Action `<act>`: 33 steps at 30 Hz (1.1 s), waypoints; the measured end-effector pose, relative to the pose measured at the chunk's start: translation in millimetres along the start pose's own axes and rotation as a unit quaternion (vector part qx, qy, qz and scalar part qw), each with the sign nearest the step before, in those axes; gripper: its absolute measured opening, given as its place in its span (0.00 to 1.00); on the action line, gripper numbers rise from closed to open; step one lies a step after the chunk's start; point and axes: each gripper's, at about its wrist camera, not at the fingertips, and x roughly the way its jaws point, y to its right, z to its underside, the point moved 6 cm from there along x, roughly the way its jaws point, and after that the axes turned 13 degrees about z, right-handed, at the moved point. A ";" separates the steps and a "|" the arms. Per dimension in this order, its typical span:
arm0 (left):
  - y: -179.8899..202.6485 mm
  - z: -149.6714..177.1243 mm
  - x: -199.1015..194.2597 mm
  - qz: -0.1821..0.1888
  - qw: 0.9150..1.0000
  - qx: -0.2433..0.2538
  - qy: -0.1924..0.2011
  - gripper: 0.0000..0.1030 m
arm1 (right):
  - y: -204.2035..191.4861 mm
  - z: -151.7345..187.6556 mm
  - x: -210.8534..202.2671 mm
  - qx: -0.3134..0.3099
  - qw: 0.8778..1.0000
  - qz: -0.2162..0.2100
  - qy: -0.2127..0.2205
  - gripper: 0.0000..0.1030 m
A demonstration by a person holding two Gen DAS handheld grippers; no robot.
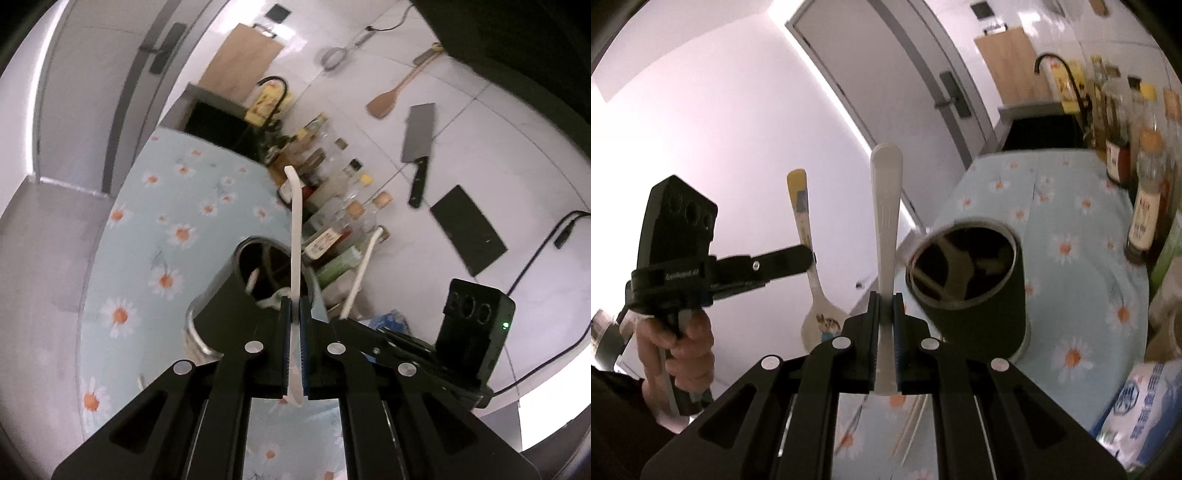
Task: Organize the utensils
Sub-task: 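Lift the chopsticks toward the black cup with the left tool while the right tool carries the spoon, then lower the spoon and chopsticks into the black cup and open both tools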
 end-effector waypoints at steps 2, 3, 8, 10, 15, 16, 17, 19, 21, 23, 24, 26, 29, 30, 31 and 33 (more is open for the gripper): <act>8.2 -7.9 2.0 0.001 1.000 0.020 0.002 0.03 | 2.7 -11.8 -6.3 0.009 1.000 0.000 0.020 0.08; 11.1 -10.7 2.9 0.001 1.000 0.027 0.003 0.03 | 4.4 -16.7 -6.7 0.012 1.000 0.000 0.027 0.08; 24.4 -26.6 10.9 -0.008 0.997 0.075 0.006 0.03 | 15.6 -36.4 -6.3 0.028 0.998 0.012 0.052 0.08; 29.7 -32.0 13.3 -0.017 0.995 0.100 0.011 0.03 | 19.2 -41.2 -4.7 0.033 0.998 0.016 0.059 0.08; 36.4 -45.6 28.3 -0.036 0.988 0.152 0.019 0.03 | 28.1 -52.2 4.8 0.034 0.996 0.042 0.072 0.08; 35.6 -46.9 31.3 -0.040 0.986 0.159 0.020 0.03 | 30.8 -54.6 7.2 0.037 0.995 0.047 0.074 0.08; 34.8 -48.2 35.1 -0.045 0.984 0.169 0.021 0.03 | 32.9 -55.5 9.1 0.041 0.995 0.051 0.077 0.08; 32.8 -49.5 41.4 -0.051 0.982 0.179 0.022 0.03 | 37.8 -57.7 15.5 0.046 0.995 0.052 0.077 0.08; 28.8 -49.5 50.0 -0.059 0.980 0.187 0.022 0.03 | 43.3 -59.5 22.1 0.051 0.994 0.057 0.078 0.08; 23.9 -48.3 58.1 -0.066 0.979 0.193 0.019 0.03 | 47.2 -59.6 26.7 0.054 0.993 0.064 0.078 0.08; 21.1 -47.6 62.0 -0.068 0.979 0.194 0.017 0.03 | 50.1 -60.1 29.6 0.057 0.993 0.065 0.079 0.08; 16.1 -46.2 68.7 -0.073 0.978 0.195 0.014 0.03 | 55.3 -60.3 33.9 0.062 0.993 0.069 0.079 0.08; 8.3 -43.2 76.7 -0.078 0.978 0.194 0.007 0.03 | 61.0 -58.0 38.6 0.068 0.992 0.072 0.075 0.08; 5.1 -41.7 79.4 -0.078 0.978 0.192 0.004 0.03 | 61.6 -57.0 40.3 0.069 0.992 0.071 0.072 0.08; 3.7 -41.0 81.1 -0.078 0.979 0.190 0.001 0.03 | 62.1 -55.7 42.4 0.067 0.993 0.072 0.069 0.08; 0.4 -37.9 85.5 -0.072 0.981 0.180 -0.007 0.03 | 60.2 -53.2 44.1 0.059 0.994 0.072 0.066 0.08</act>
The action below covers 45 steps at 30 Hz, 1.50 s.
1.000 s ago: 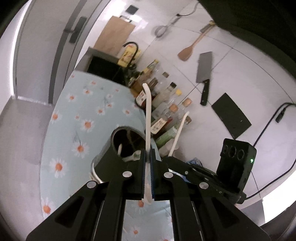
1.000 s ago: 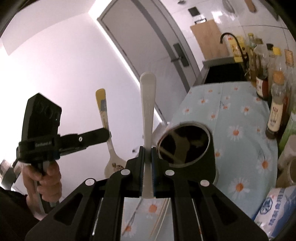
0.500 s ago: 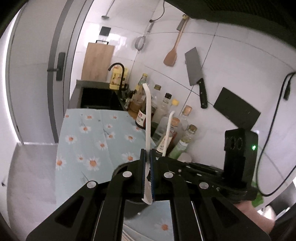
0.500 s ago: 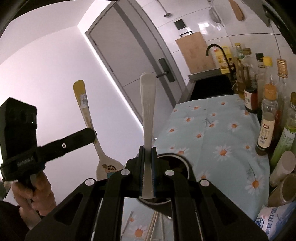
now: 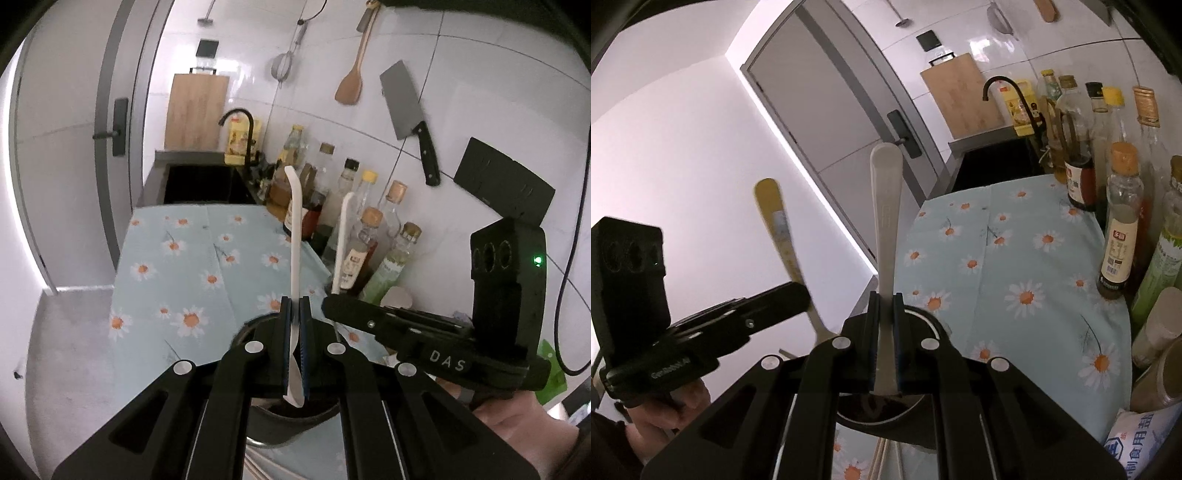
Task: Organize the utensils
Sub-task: 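Lower the spoon and chopsticks into the black cup and open both tools, then move both tools back down toward the loose chopsticks beside the cup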
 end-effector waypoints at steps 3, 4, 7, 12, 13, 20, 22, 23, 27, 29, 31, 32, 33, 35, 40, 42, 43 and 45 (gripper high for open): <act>-0.7 5.3 4.2 0.001 1.000 -0.004 -0.008 0.03 | -1.2 3.4 1.7 -0.011 1.000 0.011 -0.002 0.08; -2.5 7.3 5.6 -0.001 1.000 -0.010 -0.014 0.03 | 0.4 4.2 2.6 -0.008 1.000 0.014 -0.005 0.09; -10.8 9.8 4.7 -0.003 0.999 -0.039 -0.019 0.05 | 6.2 5.1 2.8 0.008 1.000 0.017 -0.009 0.21; -8.5 11.4 -0.1 -0.007 0.999 -0.038 -0.021 0.16 | 13.2 4.1 -3.4 0.022 1.000 0.016 -0.009 0.21; -8.1 11.7 -0.2 -0.008 0.999 -0.039 -0.022 0.16 | 13.4 4.1 -4.9 0.023 1.000 0.017 -0.009 0.21; -0.4 12.8 -8.6 -0.008 0.999 -0.039 -0.015 0.16 | 9.6 5.4 -15.3 0.024 1.000 0.014 -0.006 0.21; 3.1 12.7 -13.0 -0.010 0.999 -0.034 -0.011 0.16 | 8.6 5.4 -18.8 0.023 1.000 0.013 -0.005 0.21; 5.2 12.7 -16.1 -0.010 0.999 -0.033 -0.009 0.16 | 6.9 5.6 -21.6 0.021 1.000 0.012 -0.004 0.21; 10.1 14.2 -28.0 -0.013 0.999 -0.031 -0.005 0.16 | 1.4 8.1 -31.9 0.015 1.000 0.006 -0.003 0.21; 13.4 16.4 -35.5 -0.014 0.999 -0.031 -0.007 0.16 | -3.2 10.1 -37.4 0.009 1.000 0.001 -0.006 0.21; 16.2 19.1 -44.4 -0.021 0.999 -0.028 -0.004 0.16 | -8.4 12.7 -43.7 -0.001 1.000 0.001 -0.007 0.21; 16.5 20.4 -47.7 -0.023 0.999 -0.030 -0.003 0.16 | -10.9 13.7 -46.2 -0.005 1.000 -0.001 -0.008 0.21; 16.5 21.7 -51.6 -0.024 0.999 -0.031 -0.001 0.16 | -13.4 15.2 -48.0 -0.009 1.000 -0.003 -0.010 0.21; 16.0 25.4 -59.4 -0.030 0.999 -0.035 0.001 0.16 | -20.2 19.8 -51.5 -0.016 1.000 -0.010 -0.018 0.21; 9.8 38.4 -77.0 -0.044 0.998 -0.052 0.008 0.16 | -28.8 33.7 -53.7 -0.020 0.999 -0.026 -0.039 0.21; 6.6 44.2 -82.4 -0.050 0.997 -0.059 0.009 0.16 | -29.7 39.5 -54.1 -0.022 0.998 -0.026 -0.046 0.21; 5.0 47.1 -84.5 -0.052 0.997 -0.062 0.009 0.16 | -30.2 43.5 -54.1 -0.023 0.998 -0.027 -0.052 0.21; 0.6 55.7 -89.3 -0.058 0.996 -0.073 0.008 0.16 | -30.3 49.3 -54.8 -0.028 0.998 -0.026 -0.058 0.21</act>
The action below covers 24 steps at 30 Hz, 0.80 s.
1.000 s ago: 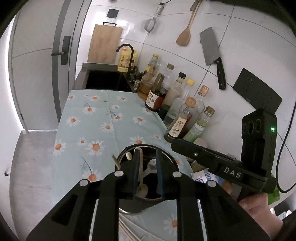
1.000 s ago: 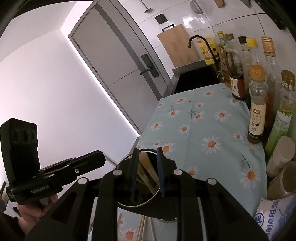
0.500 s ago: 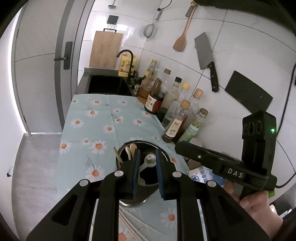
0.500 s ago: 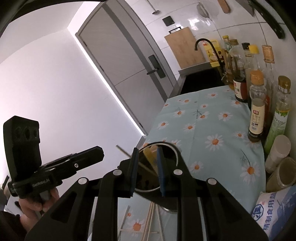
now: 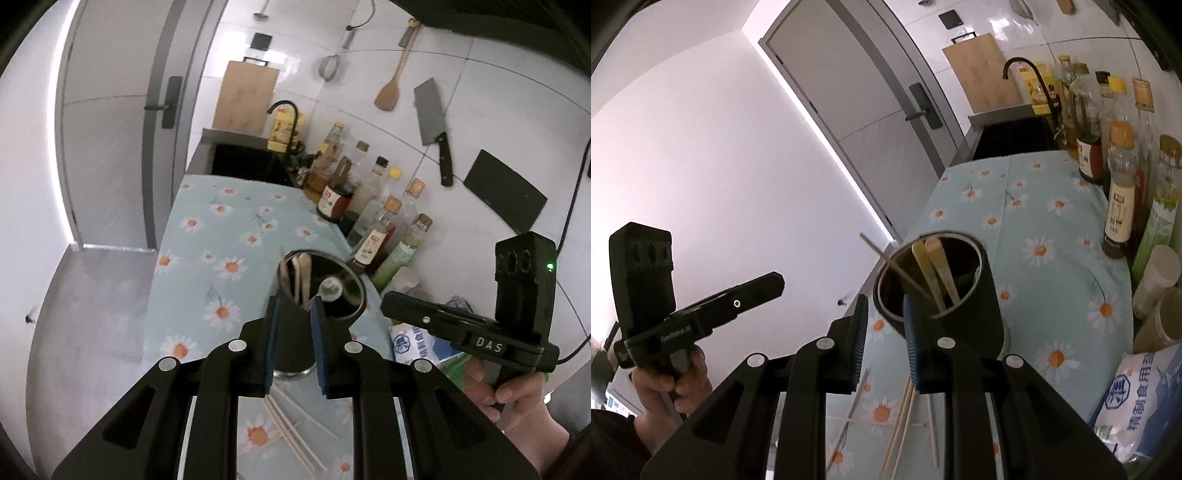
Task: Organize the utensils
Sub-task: 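Move both tools back down toward the loose chopsticks beside the cup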
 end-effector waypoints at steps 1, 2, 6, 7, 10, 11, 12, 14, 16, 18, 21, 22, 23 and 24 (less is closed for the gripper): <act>-2.6 3.5 -1.6 -0.002 1.000 -0.004 -0.001 0.16 | -1.3 4.3 0.5 -0.006 1.000 0.003 -0.005 0.21; -4.3 6.2 -2.7 -0.004 1.000 -0.008 -0.001 0.16 | -1.6 7.1 0.5 -0.010 1.000 0.006 -0.008 0.21; -15.2 22.2 -7.1 -0.014 1.000 -0.025 -0.006 0.16 | -5.3 21.1 6.0 -0.028 0.999 0.014 -0.029 0.21; -17.8 25.9 -7.8 -0.016 0.999 -0.030 -0.007 0.16 | -6.5 24.8 7.6 -0.031 0.999 0.015 -0.033 0.21; -26.0 38.4 -8.9 -0.023 0.999 -0.046 -0.011 0.16 | -11.3 36.7 15.3 -0.044 0.998 0.021 -0.050 0.21; -29.3 43.8 -9.1 -0.025 0.998 -0.053 -0.014 0.16 | -11.9 38.9 18.1 -0.048 0.997 0.024 -0.055 0.21; -31.6 47.6 -9.3 -0.028 0.998 -0.058 -0.016 0.16 | -13.5 41.7 21.0 -0.054 0.996 0.026 -0.061 0.21; -37.0 57.4 -9.7 -0.032 0.997 -0.068 -0.021 0.16 | -17.0 48.6 28.4 -0.071 0.994 0.034 -0.075 0.21; -42.3 65.2 -10.1 -0.036 0.996 -0.077 -0.024 0.16 | -20.2 55.1 36.7 -0.087 0.991 0.045 -0.089 0.21; -47.4 73.9 -9.3 -0.035 0.995 -0.090 -0.030 0.16 | -23.7 65.5 47.9 -0.108 0.986 0.057 -0.111 0.21; -55.2 86.8 -11.8 -0.039 0.993 -0.106 -0.032 0.16 | -27.0 82.0 65.3 -0.139 0.977 0.079 -0.142 0.21; -57.6 90.3 -12.3 -0.040 0.992 -0.112 -0.033 0.16 | -28.1 86.9 70.1 -0.149 0.974 0.084 -0.150 0.21; -61.2 95.3 -13.5 -0.043 0.992 -0.117 -0.034 0.16 | -29.6 92.7 76.4 -0.162 0.969 0.092 -0.162 0.21; -64.1 99.8 -14.9 -0.045 0.991 -0.122 -0.034 0.16 | -29.8 97.5 82.1 -0.173 0.965 0.099 -0.172 0.21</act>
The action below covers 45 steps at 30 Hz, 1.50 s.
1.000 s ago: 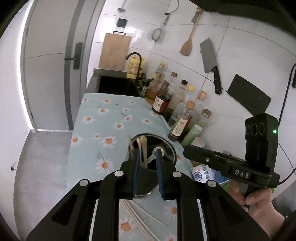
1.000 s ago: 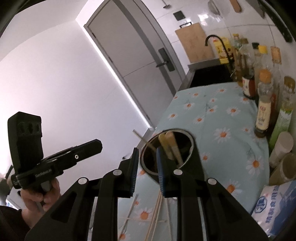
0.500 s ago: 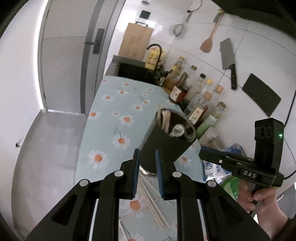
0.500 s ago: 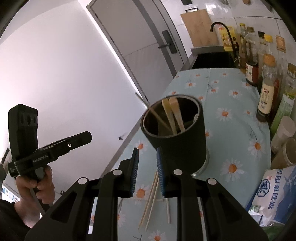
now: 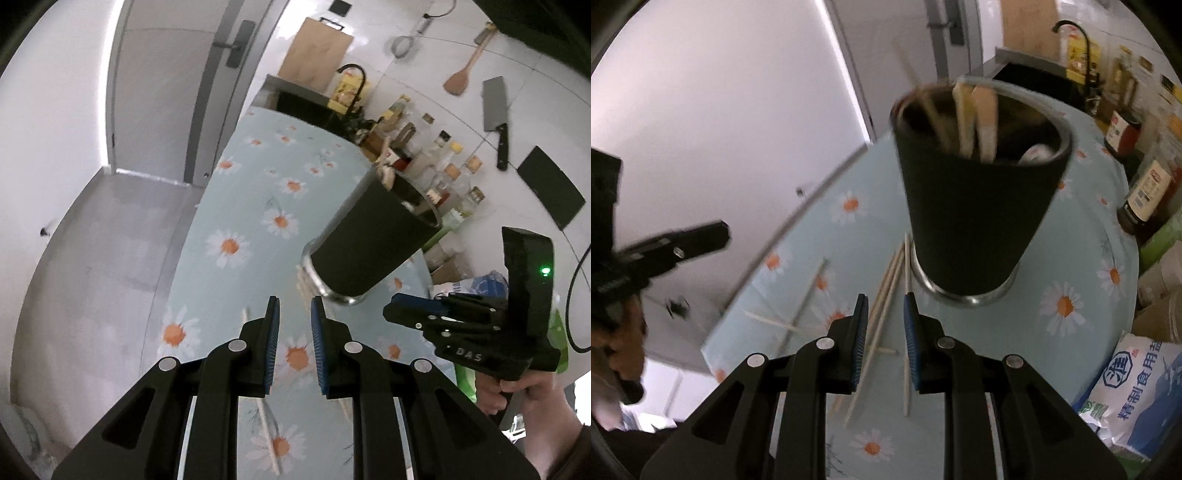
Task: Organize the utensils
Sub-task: 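Move both tools back down toward the loose chopsticks beside the cup, then grasp one wooden chopstick with the right tool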
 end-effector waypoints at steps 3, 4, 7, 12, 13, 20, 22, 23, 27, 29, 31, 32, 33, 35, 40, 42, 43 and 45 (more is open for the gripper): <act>-13.4 10.1 -1.7 -0.006 1.000 -0.015 0.000 0.16 | -6.2 3.9 19.6 -0.027 0.999 0.016 -0.033 0.21; -16.5 12.9 -1.7 -0.007 1.000 -0.021 0.000 0.16 | -9.7 5.6 28.0 -0.040 0.998 0.026 -0.047 0.21; -27.3 22.0 -1.1 -0.007 0.999 -0.039 -0.003 0.16 | -14.7 6.5 43.2 -0.062 0.994 0.046 -0.071 0.21; -40.0 35.4 4.3 0.000 0.998 -0.062 -0.012 0.16 | -23.2 10.2 68.2 -0.091 0.986 0.079 -0.114 0.21; -43.0 38.0 5.6 0.000 0.998 -0.067 -0.014 0.16 | -23.9 10.0 72.7 -0.093 0.985 0.082 -0.121 0.21; -53.7 45.4 10.6 0.003 0.996 -0.089 -0.015 0.16 | -25.2 7.4 94.9 -0.110 0.976 0.101 -0.161 0.19; -55.6 45.6 12.0 0.002 0.995 -0.094 -0.014 0.16 | -29.6 6.7 101.5 -0.119 0.972 0.103 -0.172 0.17; -56.8 46.0 12.5 0.004 0.995 -0.097 -0.013 0.16 | -32.5 6.9 104.5 -0.125 0.970 0.104 -0.178 0.17; -61.3 46.4 15.9 0.007 0.994 -0.106 -0.012 0.16 | -32.6 6.8 113.1 -0.136 0.965 0.116 -0.190 0.15; -62.8 47.0 18.1 0.008 0.994 -0.108 -0.014 0.16 | -33.3 5.9 115.2 -0.138 0.964 0.118 -0.196 0.15; -63.2 47.0 20.2 0.011 0.994 -0.110 -0.016 0.16 | -34.5 5.4 115.8 -0.138 0.963 0.119 -0.200 0.14; -63.2 47.2 21.2 0.013 0.994 -0.110 -0.016 0.16 | -38.4 5.4 116.8 -0.138 0.962 0.120 -0.202 0.14; -63.6 47.6 21.8 0.014 0.994 -0.111 -0.016 0.16 | -40.1 5.8 118.5 -0.137 0.962 0.121 -0.204 0.13; -64.7 49.0 24.1 0.017 0.993 -0.115 -0.017 0.16 | -40.7 3.0 123.4 -0.132 0.961 0.121 -0.209 0.10; -67.7 50.6 29.7 0.022 0.992 -0.121 -0.022 0.16 | -43.7 4.7 118.3 -0.126 0.962 0.121 -0.210 0.06; -68.5 50.8 30.5 0.024 0.992 -0.122 -0.023 0.16 | -42.4 4.1 118.0 -0.118 0.963 0.117 -0.212 0.06; -69.1 51.0 30.7 0.023 0.992 -0.123 -0.023 0.16 | -43.2 3.6 118.4 -0.119 0.963 0.117 -0.210 0.05; -69.3 50.9 31.1 0.023 0.992 -0.124 -0.024 0.16 | -44.1 4.4 119.1 -0.117 0.964 0.118 -0.208 0.05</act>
